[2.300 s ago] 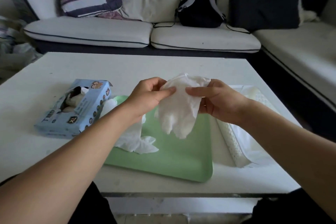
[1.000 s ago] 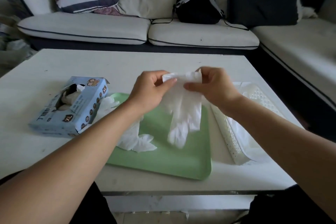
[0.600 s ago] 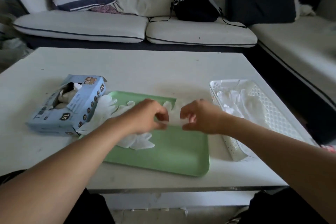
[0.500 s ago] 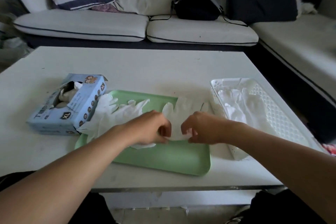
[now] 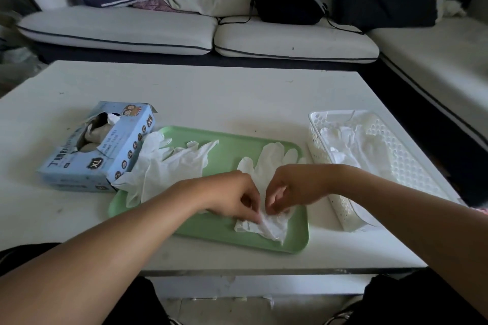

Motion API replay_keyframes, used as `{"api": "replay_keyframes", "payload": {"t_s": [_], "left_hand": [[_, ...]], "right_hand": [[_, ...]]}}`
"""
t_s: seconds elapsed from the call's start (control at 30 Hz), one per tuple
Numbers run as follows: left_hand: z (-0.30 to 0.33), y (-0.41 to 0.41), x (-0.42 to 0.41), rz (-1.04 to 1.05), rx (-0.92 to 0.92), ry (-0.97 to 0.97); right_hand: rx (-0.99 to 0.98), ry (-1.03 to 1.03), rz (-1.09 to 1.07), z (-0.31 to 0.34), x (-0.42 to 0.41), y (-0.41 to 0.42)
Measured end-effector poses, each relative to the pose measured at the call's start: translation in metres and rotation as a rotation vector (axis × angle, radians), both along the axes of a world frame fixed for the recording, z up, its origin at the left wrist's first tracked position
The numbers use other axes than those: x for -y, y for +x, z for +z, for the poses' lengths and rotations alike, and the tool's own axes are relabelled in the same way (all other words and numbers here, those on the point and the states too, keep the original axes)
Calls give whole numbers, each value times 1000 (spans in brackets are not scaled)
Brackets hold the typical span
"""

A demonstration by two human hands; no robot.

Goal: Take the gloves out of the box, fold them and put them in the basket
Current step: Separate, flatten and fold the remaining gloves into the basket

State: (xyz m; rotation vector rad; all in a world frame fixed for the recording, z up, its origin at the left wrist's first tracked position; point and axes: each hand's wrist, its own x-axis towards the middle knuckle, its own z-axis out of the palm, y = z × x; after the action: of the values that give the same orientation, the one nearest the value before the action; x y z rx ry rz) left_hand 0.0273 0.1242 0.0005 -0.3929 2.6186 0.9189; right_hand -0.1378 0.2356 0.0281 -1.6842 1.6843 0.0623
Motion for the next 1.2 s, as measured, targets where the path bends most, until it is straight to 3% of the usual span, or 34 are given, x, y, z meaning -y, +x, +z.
{"api": "replay_keyframes", "payload": {"t_s": [0.13, 0.27, 0.63, 0.73, 0.93, 1.03, 1.2], "left_hand": [[-3, -7, 14, 201, -177, -309], [-9, -11, 24, 270, 46, -196], [-3, -7, 18, 402, 82, -319], [0, -5, 13, 374, 130, -346], [3, -4, 6, 208, 93, -453], [-2, -2, -3, 19, 90, -471], [-9, 2, -3, -32, 42, -396]], "right_hand": [[-239, -340, -164, -11, 11, -7], [-362, -269, -126, -30, 22, -5], [-274, -248, -14, -51, 26, -9], [-306, -299, -75, -44, 25, -9], [-355, -374, -416, -22, 26, -28], [-385, -299, -338, -24, 23, -19], [-425, -155, -221, -45, 29, -13]]}}
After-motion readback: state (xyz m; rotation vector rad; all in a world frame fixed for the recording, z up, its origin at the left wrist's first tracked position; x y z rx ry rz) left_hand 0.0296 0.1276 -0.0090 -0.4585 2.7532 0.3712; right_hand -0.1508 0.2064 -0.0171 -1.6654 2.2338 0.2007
